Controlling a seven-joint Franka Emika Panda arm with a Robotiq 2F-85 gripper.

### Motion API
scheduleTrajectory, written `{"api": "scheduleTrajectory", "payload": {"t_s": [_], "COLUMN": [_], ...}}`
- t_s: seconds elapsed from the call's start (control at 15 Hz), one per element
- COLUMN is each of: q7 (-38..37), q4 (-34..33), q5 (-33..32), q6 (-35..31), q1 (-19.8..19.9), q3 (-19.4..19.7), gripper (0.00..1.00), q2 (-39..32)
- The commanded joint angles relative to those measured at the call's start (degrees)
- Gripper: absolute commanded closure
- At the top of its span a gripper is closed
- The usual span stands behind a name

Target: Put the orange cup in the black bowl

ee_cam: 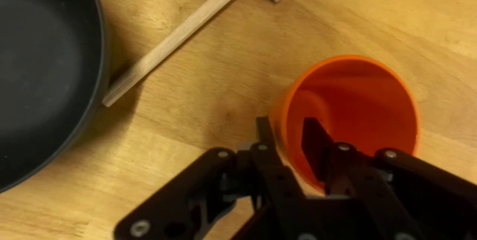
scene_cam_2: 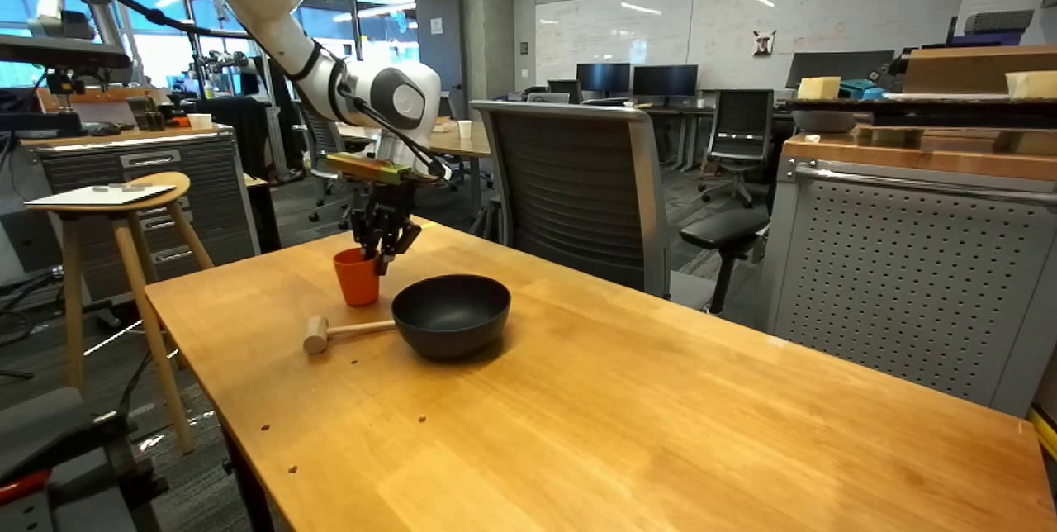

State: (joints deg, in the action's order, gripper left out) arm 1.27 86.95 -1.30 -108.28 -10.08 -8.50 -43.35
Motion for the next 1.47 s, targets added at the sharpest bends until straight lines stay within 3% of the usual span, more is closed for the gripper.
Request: {"api": "scheduleTrajectory", "payload": {"t_s": [0.0,0.2,0.33,0.6,0.93,1.4], "q7": [1.5,2.6,2.1,-2.6,-6.2,-3.0], "q4": [-1.4,0.2,4.2,10.7,18.4,21.7], "q5": [2.1,3.0,2.7,1.6,1.8,6.2], "q6": [1.5,1.5,-0.7,-5.6,-6.3,-5.0], "q1": [1.0,2.1,3.0,5.1,9.9,13.7], "q3": [-0.1,-0.4,0.4,4.3,9.9,10.5], "gripper": [0.99,1.00,0.99,0.99,0.99,0.99], "q2": [0.1,1.9,6.7,16.3,26.8,26.0]}}
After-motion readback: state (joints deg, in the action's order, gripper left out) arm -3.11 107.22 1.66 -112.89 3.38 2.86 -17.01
